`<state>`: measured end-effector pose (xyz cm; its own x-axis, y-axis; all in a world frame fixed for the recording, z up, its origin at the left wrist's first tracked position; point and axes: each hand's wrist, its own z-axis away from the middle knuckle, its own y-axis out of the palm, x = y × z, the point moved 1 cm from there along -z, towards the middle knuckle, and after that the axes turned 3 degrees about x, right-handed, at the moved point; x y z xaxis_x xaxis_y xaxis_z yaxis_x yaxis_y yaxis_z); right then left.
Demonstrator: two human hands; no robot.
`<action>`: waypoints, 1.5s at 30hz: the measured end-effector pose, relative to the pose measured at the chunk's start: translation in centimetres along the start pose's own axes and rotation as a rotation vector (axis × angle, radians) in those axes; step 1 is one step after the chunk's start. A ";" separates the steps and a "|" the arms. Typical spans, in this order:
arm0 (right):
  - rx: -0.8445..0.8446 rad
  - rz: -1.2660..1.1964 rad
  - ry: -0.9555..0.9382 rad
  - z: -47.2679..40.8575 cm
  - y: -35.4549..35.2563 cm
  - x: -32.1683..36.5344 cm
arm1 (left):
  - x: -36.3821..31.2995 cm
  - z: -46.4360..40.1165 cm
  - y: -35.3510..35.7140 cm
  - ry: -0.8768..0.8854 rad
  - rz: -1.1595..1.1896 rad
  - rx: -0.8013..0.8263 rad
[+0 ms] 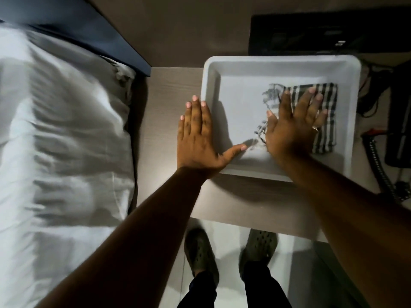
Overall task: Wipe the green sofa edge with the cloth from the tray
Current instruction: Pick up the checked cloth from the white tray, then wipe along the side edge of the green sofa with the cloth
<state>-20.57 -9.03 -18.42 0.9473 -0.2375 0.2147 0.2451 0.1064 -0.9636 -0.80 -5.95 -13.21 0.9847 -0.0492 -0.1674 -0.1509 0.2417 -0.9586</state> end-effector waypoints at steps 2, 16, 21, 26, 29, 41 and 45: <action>0.028 -0.064 0.008 -0.4 -0.7 -0.1 | 0.2 -0.1 0.1 0.004 0.002 -0.012; -0.304 -1.628 0.318 10.2 -18.2 -1.6 | -2.5 3.9 -4.6 0.233 0.114 -0.008; -0.547 -1.904 0.363 18.6 -23.2 -5.0 | -8.4 7.8 -9.0 0.413 0.297 0.016; -0.908 -1.963 0.374 30.3 -26.9 -12.7 | -17.7 14.3 -11.1 0.683 0.374 0.103; -1.113 -1.949 0.402 39.9 -27.7 -17.3 | -23.5 20.1 -11.0 0.871 0.342 0.133; -1.922 -1.618 0.859 85.2 -20.0 -26.9 | -38.4 55.9 0.4 1.550 -0.052 0.381; -2.076 -1.548 0.962 98.3 -14.0 -24.6 | -38.4 69.7 5.1 1.782 -0.234 0.538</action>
<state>-27.10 90.23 5.46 0.1183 0.5460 0.8294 -0.5873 -0.6351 0.5018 -33.30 64.68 4.43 -0.3092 -0.8568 -0.4125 0.3443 0.3035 -0.8884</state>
